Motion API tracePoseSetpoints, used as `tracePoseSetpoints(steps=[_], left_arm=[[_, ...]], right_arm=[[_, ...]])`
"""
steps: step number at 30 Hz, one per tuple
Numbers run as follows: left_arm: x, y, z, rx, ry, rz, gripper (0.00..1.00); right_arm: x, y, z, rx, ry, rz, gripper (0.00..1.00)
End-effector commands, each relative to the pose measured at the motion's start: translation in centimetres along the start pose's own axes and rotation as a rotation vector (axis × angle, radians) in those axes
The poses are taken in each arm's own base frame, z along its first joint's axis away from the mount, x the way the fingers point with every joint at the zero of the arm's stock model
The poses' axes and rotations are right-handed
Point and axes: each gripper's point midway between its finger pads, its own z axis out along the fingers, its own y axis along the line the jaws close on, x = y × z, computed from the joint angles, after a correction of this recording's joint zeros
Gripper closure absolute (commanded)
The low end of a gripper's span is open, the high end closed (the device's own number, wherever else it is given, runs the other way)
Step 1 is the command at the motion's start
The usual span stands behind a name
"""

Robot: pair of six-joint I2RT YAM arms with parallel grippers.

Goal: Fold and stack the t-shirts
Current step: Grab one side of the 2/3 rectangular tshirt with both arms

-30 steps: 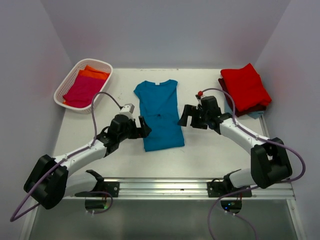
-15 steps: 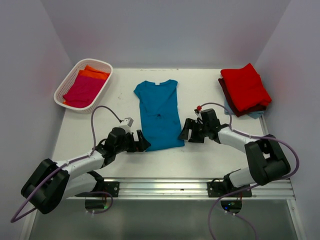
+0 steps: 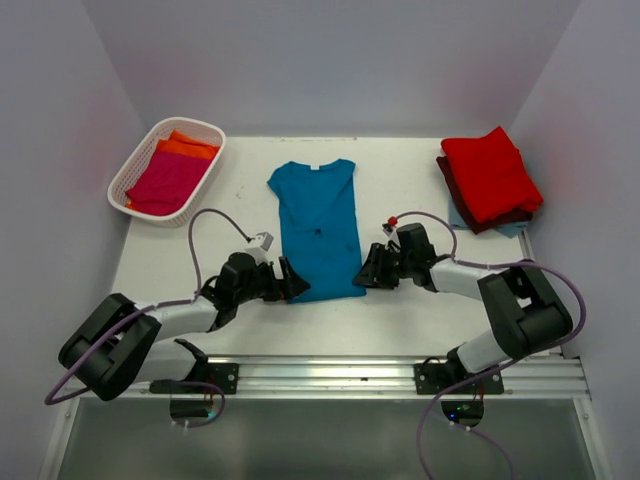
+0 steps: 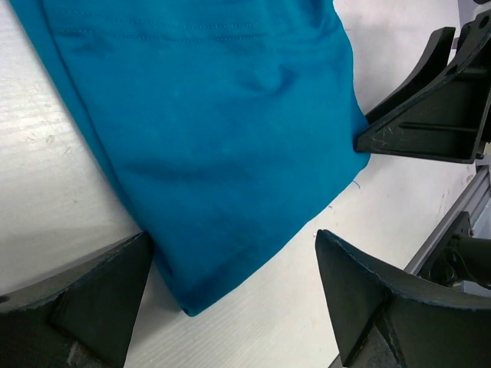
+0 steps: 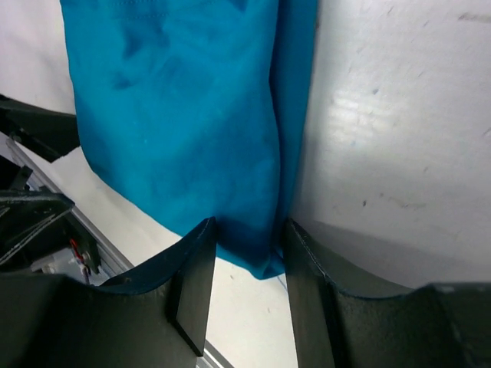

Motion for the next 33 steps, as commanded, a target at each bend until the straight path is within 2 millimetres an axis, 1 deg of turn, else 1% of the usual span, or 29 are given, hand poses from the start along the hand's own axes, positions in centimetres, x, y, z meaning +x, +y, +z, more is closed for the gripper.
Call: tracePoseSetpoints(steps=[1,3,4,7,8,10,12,13,14,15,17,18,19,21,22,24,25,26,27,29,30,31,33], left_arm=[[4.6,2.0,-0.9,-0.078,0.16,-0.056,0.09],[5.1,1.4,-0.9,-0.072,0.174,-0.046,0.1],[5.8,0.9,-1.0,-0.069,0.196,-0.038,0.1],[6.9,1.0,-1.2,-0.074,0.223,-0.04,0.11],[7.0,1.0,-1.2,-0.074,0.222,-0.04,0.12],[7.3,1.4,-1.3,-0.084,0.224,-0.044,0.15],[7.3,1.4,-1.4,-0.082,0.224,-0.041,0.22],[7.4,1.5,-1.4,-0.084,0.226,-0.041,0.26],[7.5,1.7,-1.4,-0.091,0.226,-0.04,0.28],[7.5,1.8,-1.4,-0.092,0.225,-0.038,0.3],[7.8,2.1,-1.5,-0.099,0.227,-0.04,0.37],[8.0,2.2,-1.6,-0.101,0.23,-0.044,0.4],[8.0,2.2,-1.6,-0.097,0.228,-0.048,0.5],[8.4,2.0,-1.7,-0.084,0.24,-0.064,0.62],[8.6,1.7,-1.9,-0.066,0.247,-0.074,0.74],[8.9,1.5,-2.0,-0.057,0.255,-0.093,0.87],[9.3,1.4,-2.3,-0.053,0.27,-0.095,0.94],[9.4,0.8,-2.5,-0.037,0.273,-0.096,0.98],[9.5,0.6,-2.7,-0.033,0.28,-0.094,1.0],[9.8,-0.2,-3.6,-0.019,0.287,-0.092,1.0],[10.3,-0.3,-4.2,-0.029,0.309,-0.101,1.0],[9.3,-1.5,-4.5,0.015,0.272,-0.096,1.0],[8.7,-2.4,-5.2,0.036,0.254,-0.101,1.0]], right_arm=[[2.9,-1.0,-0.5,0.052,0.064,0.008,0.56],[3.3,-1.0,-0.6,0.059,0.07,0.004,0.54],[3.5,-1.2,-0.7,0.062,0.069,0.004,0.54],[3.7,-1.4,-0.7,0.07,0.072,0.007,0.54],[3.8,-1.6,-0.6,0.073,0.075,0.011,0.54],[3.8,-1.6,-0.5,0.074,0.079,0.013,0.58],[3.9,-1.6,-0.4,0.072,0.079,0.012,0.66],[3.9,-1.5,-0.4,0.068,0.081,0.011,0.77],[4.0,-1.5,-0.5,0.068,0.084,0.01,0.81],[4.2,-1.4,-0.5,0.068,0.088,0.007,0.9],[4.2,-1.3,-0.6,0.069,0.086,0.002,0.99],[4.4,-1.5,-0.7,0.074,0.087,0.002,1.0],[4.6,-1.6,-0.7,0.077,0.09,0.004,1.0],[5.2,-1.5,-0.9,0.071,0.101,0.002,1.0],[5.4,-1.5,-1.0,0.071,0.104,0.006,1.0],[5.9,-1.3,-1.3,0.062,0.103,-0.006,1.0],[6.6,-1.5,-1.6,0.074,0.121,0.001,1.0],[6.9,-1.5,-1.9,0.074,0.126,0.002,1.0],[7.1,-1.0,-2.3,0.06,0.122,-0.01,1.0],[8.1,-0.8,-3.0,0.055,0.147,-0.012,1.0],[8.4,-0.1,-3.8,0.035,0.143,-0.017,1.0],[8.6,0.2,-4.2,0.027,0.143,-0.019,1.0],[8.8,1.2,-5.2,0.001,0.134,-0.038,1.0]])
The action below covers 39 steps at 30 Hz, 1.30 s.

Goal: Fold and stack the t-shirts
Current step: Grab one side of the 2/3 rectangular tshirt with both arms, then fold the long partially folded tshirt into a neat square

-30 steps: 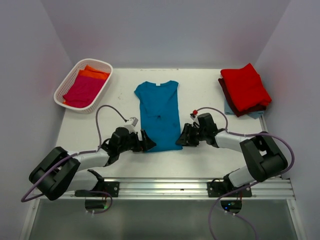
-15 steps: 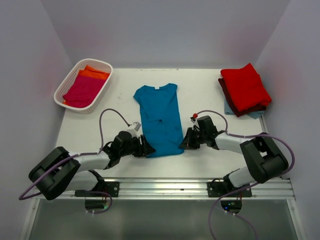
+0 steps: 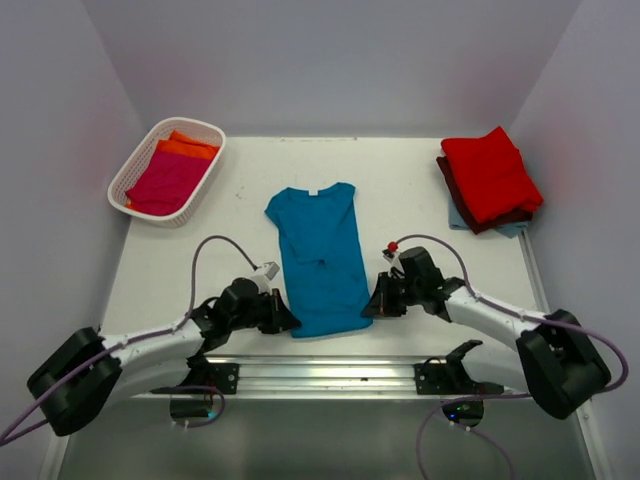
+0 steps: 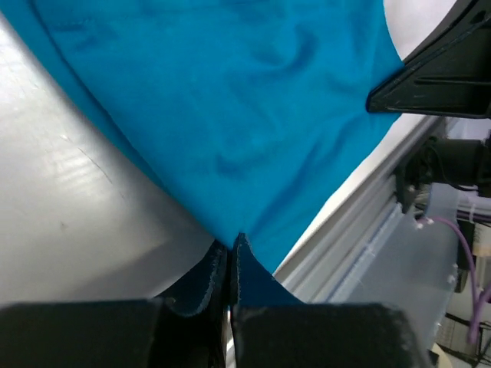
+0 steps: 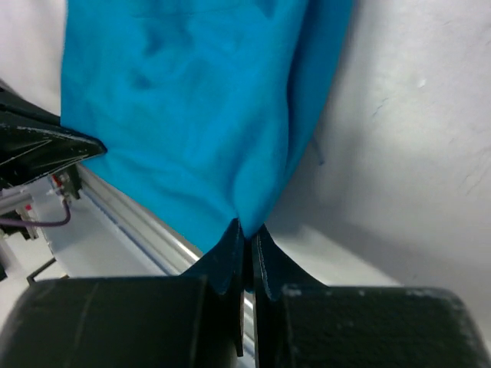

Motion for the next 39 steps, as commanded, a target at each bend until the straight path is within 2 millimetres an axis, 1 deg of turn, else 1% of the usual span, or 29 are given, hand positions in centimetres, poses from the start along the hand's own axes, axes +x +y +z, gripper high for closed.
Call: tracePoseSetpoints(steps=[1,2,3,4,7,10,11,12,14,15,16,17,18,20,21,24,25,26,27,28,29,30,32,34,35,36,37,38,39], left_arm=[[0.3,-1.5,-2.0,0.017,0.011,-0.034,1.0],[-0.2,-2.0,-2.5,0.026,-0.007,-0.033,1.0],[0.3,-1.7,-3.1,-0.004,0.01,-0.052,1.0],[-1.2,-3.3,-3.9,0.035,-0.04,-0.04,1.0],[-2.7,-4.9,-5.1,0.051,-0.088,-0.035,1.0],[-3.6,-5.1,-5.1,0.031,-0.11,-0.014,1.0],[-3.8,-5.1,-4.9,0.028,-0.115,-0.006,1.0],[-4.5,-5.4,-4.6,0.027,-0.13,0.015,1.0],[-5.9,-5.4,-4.3,-0.001,-0.178,0.036,1.0],[-7.1,-5.9,-4.3,-0.007,-0.213,0.061,1.0],[-7.8,-5.0,-3.7,-0.059,-0.228,0.066,1.0],[-8.9,-4.7,-3.4,-0.085,-0.246,0.087,1.0],[-9.6,-4.8,-3.6,-0.085,-0.266,0.092,1.0],[-10.3,-3.9,-2.9,-0.104,-0.245,0.083,1.0],[-11.7,-2.9,-2.9,-0.124,-0.268,0.06,1.0],[-13.4,-1.7,-3.1,-0.147,-0.29,0.047,1.0],[-13.5,-1.1,-2.8,-0.165,-0.276,0.045,1.0],[-13.8,-1.0,-2.7,-0.167,-0.279,0.051,1.0],[-14.7,-0.9,-2.7,-0.169,-0.296,0.057,1.0],[-14.5,-0.4,-2.3,-0.174,-0.272,0.049,1.0],[-15.3,-0.7,-2.1,-0.157,-0.291,0.055,1.0],[-16.1,-0.2,-1.8,-0.157,-0.304,0.046,1.0],[-17.3,-0.1,-1.6,-0.13,-0.326,0.037,1.0],[-17.9,0.3,-0.9,-0.122,-0.323,0.029,1.0],[-19.2,0.1,-0.9,-0.109,-0.355,0.038,1.0],[-19.4,0.6,-0.4,-0.118,-0.344,0.032,1.0],[-19.7,0.5,-0.1,-0.107,-0.339,0.032,1.0],[-21.0,-0.1,-0.1,-0.087,-0.362,0.048,1.0],[-21.2,0.4,0.5,-0.096,-0.349,0.041,1.0]], right_arm=[[1.1,1.8,-2.5,-0.039,0.0,-0.009,1.0],[1.1,2.2,-3.0,-0.051,-0.009,-0.016,1.0],[1.2,2.6,-3.7,-0.05,-0.008,-0.016,1.0],[0.9,3.4,-4.6,-0.076,-0.039,-0.037,1.0],[0.1,4.8,-5.8,-0.099,-0.067,-0.055,1.0],[-1.2,6.0,-6.0,-0.119,-0.097,-0.078,1.0],[-1.6,5.6,-5.5,-0.094,-0.093,-0.078,1.0],[-2.6,6.3,-5.6,-0.1,-0.11,-0.099,1.0],[-3.9,6.5,-5.1,-0.083,-0.129,-0.127,1.0],[-5.3,7.1,-4.8,-0.075,-0.146,-0.137,1.0],[-6.1,7.2,-4.7,-0.065,-0.16,-0.161,1.0],[-8.1,7.5,-4.4,-0.038,-0.202,-0.182,1.0],[-8.9,7.7,-4.3,-0.026,-0.213,-0.178,1.0],[-10.8,7.4,-4.1,0.002,-0.237,-0.185,1.0],[-11.8,7.5,-3.6,0.008,-0.23,-0.173,1.0],[-13.5,7.4,-3.3,0.015,-0.234,-0.16,1.0],[-13.7,7.0,-2.8,0.027,-0.221,-0.154,1.0],[-14.2,7.2,-2.8,0.025,-0.225,-0.156,1.0],[-14.5,6.9,-2.7,0.036,-0.224,-0.153,1.0],[-14.7,6.5,-2.3,0.047,-0.217,-0.147,1.0],[-15.0,6.3,-2.2,0.048,-0.213,-0.137,1.0],[-15.7,6.4,-2.3,0.042,-0.224,-0.137,1.0],[-16.6,6.0,-1.9,0.049,-0.232,-0.125,1.0],[-17.6,5.6,-1.6,0.052,-0.243,-0.116,1.0],[-18.2,5.4,-1.1,0.057,-0.243,-0.109,1.0],[-18.6,5.4,-0.8,0.053,-0.248,-0.104,1.0],[-19.0,5.4,-0.6,0.049,-0.249,-0.099,1.0],[-19.7,5.5,-0.3,0.046,-0.255,-0.1,1.0],[-20.2,5.6,-0.2,0.044,-0.264,-0.102,1.0]])
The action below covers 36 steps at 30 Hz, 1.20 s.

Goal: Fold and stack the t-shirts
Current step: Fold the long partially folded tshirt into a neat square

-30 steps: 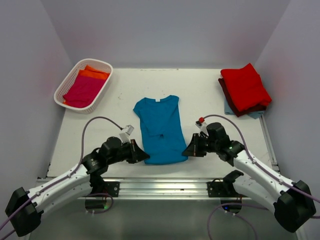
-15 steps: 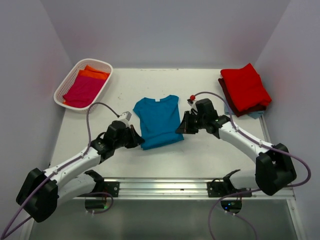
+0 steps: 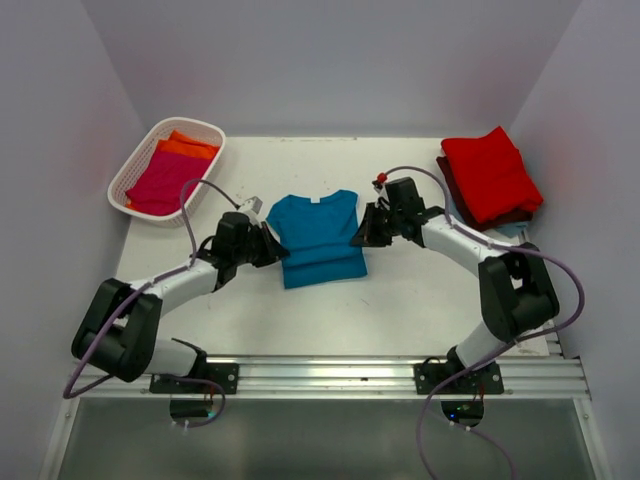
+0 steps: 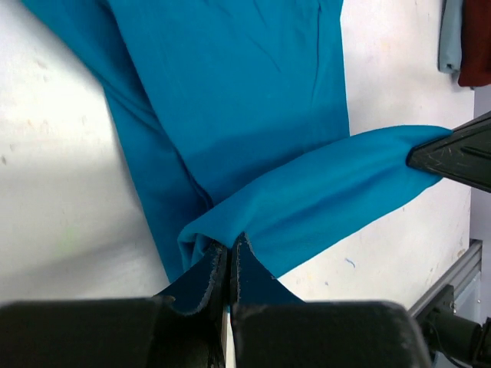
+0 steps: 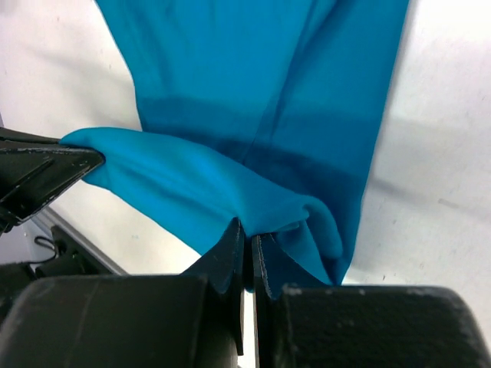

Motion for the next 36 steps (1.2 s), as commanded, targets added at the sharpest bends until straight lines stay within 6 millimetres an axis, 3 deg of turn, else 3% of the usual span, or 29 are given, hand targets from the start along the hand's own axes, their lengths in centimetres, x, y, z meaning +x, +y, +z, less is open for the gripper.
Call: tracePoseSetpoints(steps=[1,5,15,19,26,31,36], left_arm=[[-4.6,-2.2,1.2,0.088,-0.103,0.073,1.0],[-7.2,-2.7,2.4,0.108,-0.136,0.082,1.0],[-10.7,-0.4,6.4,0.097,-0.128,0.028,1.0],[-12.7,-0.6,7.2,0.121,-0.14,0.009,1.0],[-14.0,-3.3,4.1,0.183,-0.188,0.022,1.0],[-11.3,-3.3,1.9,0.176,-0.164,0.017,1.0],[-11.3,-3.9,0.0,0.184,-0.194,0.04,1.0]], right_arm=[[-4.4,0.8,0.3,-0.021,-0.107,-0.034,1.0],[-7.0,1.3,1.0,-0.032,-0.142,-0.035,1.0],[-11.3,-0.2,4.2,-0.034,-0.129,0.005,1.0],[-13.2,0.5,4.1,-0.056,-0.151,0.0,1.0],[-13.9,1.8,1.7,-0.095,-0.185,-0.031,1.0],[-12.3,2.2,-0.1,-0.116,-0.202,-0.045,1.0],[-12.0,3.1,-1.9,-0.131,-0.231,-0.064,1.0]])
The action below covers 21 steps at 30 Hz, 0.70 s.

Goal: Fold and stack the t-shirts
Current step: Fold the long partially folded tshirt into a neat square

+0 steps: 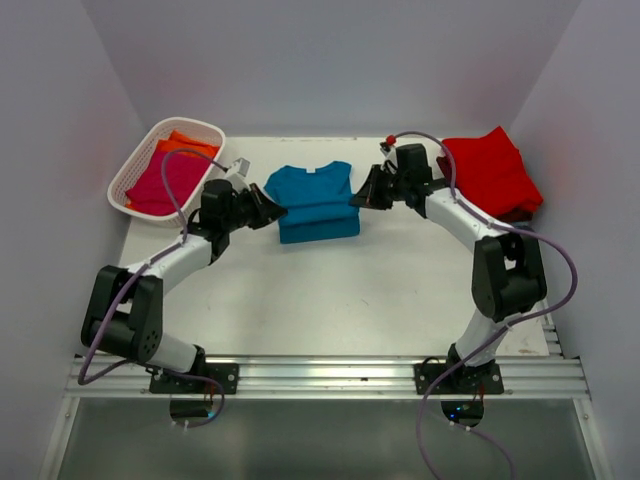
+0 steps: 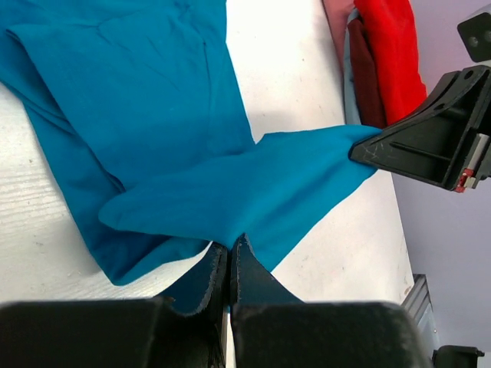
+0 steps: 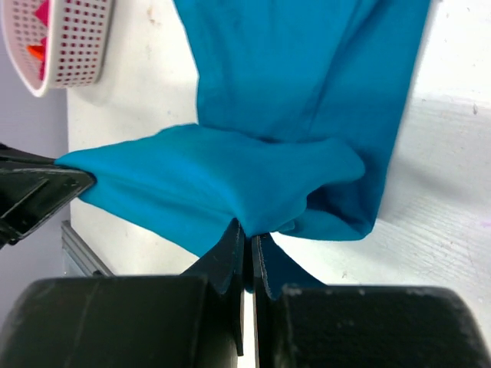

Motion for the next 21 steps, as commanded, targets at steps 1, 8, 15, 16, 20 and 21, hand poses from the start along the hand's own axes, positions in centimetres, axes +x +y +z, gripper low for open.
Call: tracePoseSetpoints(steps=[1,8,15,16,20,21], left_arm=[[-0.8,-0.6,-0.8,0.012,-0.034,0.03,1.0],[-3.0,0.2,1.9,-0.013,-0.049,0.056,1.0],[-13.6,2.8,10.6,0.011,-0.108,0.028,1.0],[-12.8,5.6,13.0,-0.017,-0.066,-0.01,1.0],[-16.6,7.1,14.5,-0.026,-0.106,-0.042,0.27],[-16.3,7.7,14.1,-0.035,-0.121,-0.043,0.05]], right_arm=[[-2.0,2.0,-2.0,-0.048,-0.087,-0.066,1.0],[-4.7,2.5,-0.4,-0.049,-0.098,-0.075,1.0],[-18.8,4.5,5.7,-0.078,-0.246,-0.076,1.0],[-19.3,4.0,6.7,-0.067,-0.232,-0.045,0.85],[-21.3,1.5,9.8,-0.091,-0.259,0.024,0.01],[-18.5,-1.0,11.2,-0.027,-0.184,0.052,0.01]])
